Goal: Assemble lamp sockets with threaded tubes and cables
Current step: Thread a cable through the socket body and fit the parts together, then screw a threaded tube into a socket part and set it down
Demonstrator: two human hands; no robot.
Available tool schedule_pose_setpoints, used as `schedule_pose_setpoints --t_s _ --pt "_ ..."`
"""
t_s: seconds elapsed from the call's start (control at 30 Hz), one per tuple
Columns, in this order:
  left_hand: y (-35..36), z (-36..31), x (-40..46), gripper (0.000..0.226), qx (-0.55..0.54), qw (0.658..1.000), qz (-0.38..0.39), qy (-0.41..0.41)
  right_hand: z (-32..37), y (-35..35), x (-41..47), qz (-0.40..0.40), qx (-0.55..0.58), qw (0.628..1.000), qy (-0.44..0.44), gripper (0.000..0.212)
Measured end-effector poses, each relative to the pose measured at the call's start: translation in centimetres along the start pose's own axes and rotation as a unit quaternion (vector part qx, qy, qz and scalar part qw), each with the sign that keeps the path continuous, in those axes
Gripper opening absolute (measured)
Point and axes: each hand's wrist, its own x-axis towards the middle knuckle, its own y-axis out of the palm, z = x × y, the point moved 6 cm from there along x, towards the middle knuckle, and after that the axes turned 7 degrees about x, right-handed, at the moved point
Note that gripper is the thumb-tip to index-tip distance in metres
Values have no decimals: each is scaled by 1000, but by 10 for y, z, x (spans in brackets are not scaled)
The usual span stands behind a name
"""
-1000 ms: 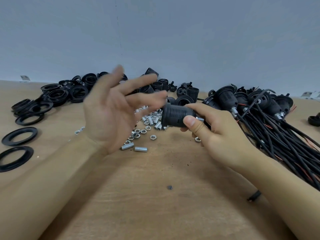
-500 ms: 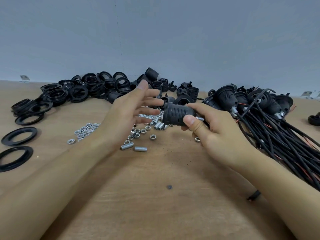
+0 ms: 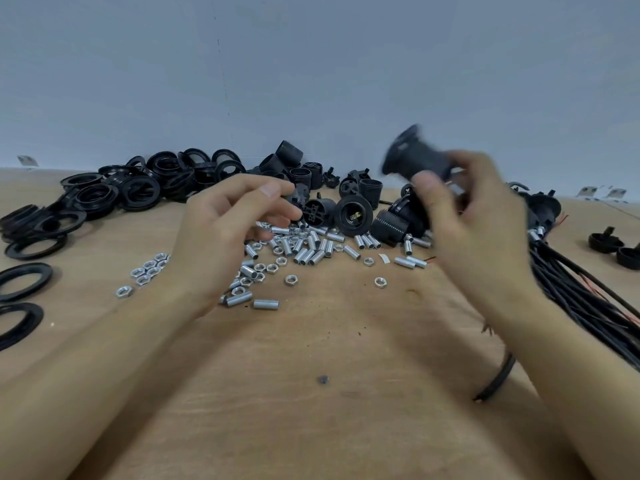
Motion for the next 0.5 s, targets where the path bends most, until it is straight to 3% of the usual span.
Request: schedule_pose_setpoints --t_s 0.07,0.1,0.17,0.27,0.37,0.5 --pt "0 -1 0 20 21 1000 -7 -4 -16 -20 13 -54 -14 997 52 34" --pt "-1 0 0 20 38 999 -8 -9 -27 -23 18 -37 -47 994 93 39" --pt "-2 5 0 15 101 995 -7 -18 -50 -20 18 65 -196 965 161 48" --pt "2 11 -1 8 194 981 8 -12 -69 -10 4 197 -360 886 215 44" --pt "6 13 -5 9 300 953 47 22 -69 -11 1 193 -353 889 219 39" --pt "2 20 -3 10 482 872 74 38 -57 -11 5 144 -321 924 151 47"
